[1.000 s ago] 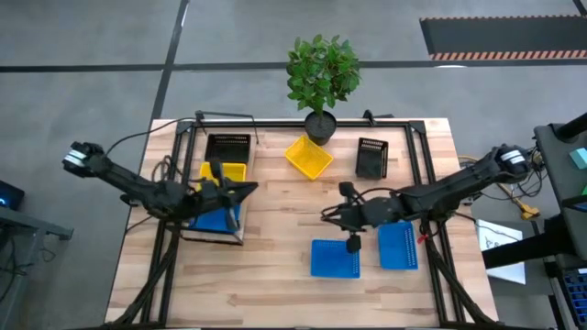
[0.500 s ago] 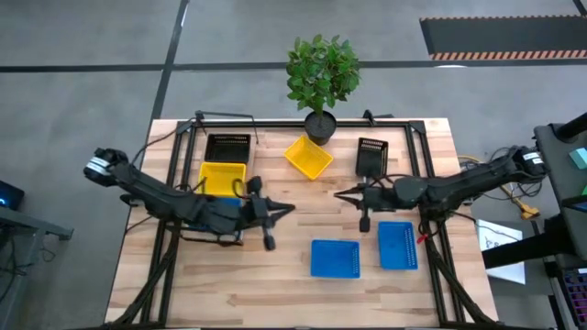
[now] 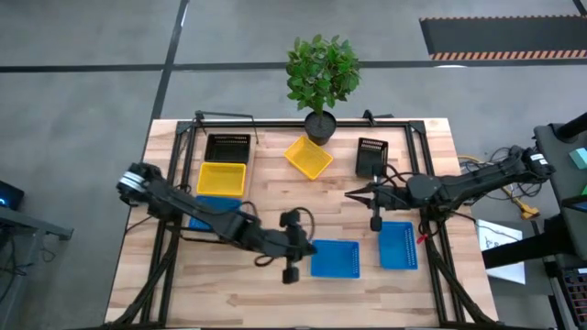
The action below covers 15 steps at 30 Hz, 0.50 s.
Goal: Stack baskets on shelf by color
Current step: Stack the left blue basket on top of the blue basket on the shelf
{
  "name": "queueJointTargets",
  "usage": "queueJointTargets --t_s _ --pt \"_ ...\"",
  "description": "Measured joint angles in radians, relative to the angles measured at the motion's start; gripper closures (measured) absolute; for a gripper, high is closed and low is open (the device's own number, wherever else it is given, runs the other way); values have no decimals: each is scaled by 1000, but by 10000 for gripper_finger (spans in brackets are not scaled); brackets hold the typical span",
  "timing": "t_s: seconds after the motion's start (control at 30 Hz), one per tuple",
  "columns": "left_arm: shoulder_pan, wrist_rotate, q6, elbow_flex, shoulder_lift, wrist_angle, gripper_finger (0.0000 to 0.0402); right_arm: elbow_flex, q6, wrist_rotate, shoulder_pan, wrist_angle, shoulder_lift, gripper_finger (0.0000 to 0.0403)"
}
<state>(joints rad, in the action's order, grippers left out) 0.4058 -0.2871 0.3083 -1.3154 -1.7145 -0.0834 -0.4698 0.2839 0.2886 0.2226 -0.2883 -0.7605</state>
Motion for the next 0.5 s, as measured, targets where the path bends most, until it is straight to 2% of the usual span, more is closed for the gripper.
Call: queueJointTargets --t_s 0.33,0.5 --pt "0 2 -23 -228 -222 -132 398 1 -28 0 0 39 -19 394" --pt "0 4 -85 -281 -307 -138 398 1 -62 0 2 77 -19 394"
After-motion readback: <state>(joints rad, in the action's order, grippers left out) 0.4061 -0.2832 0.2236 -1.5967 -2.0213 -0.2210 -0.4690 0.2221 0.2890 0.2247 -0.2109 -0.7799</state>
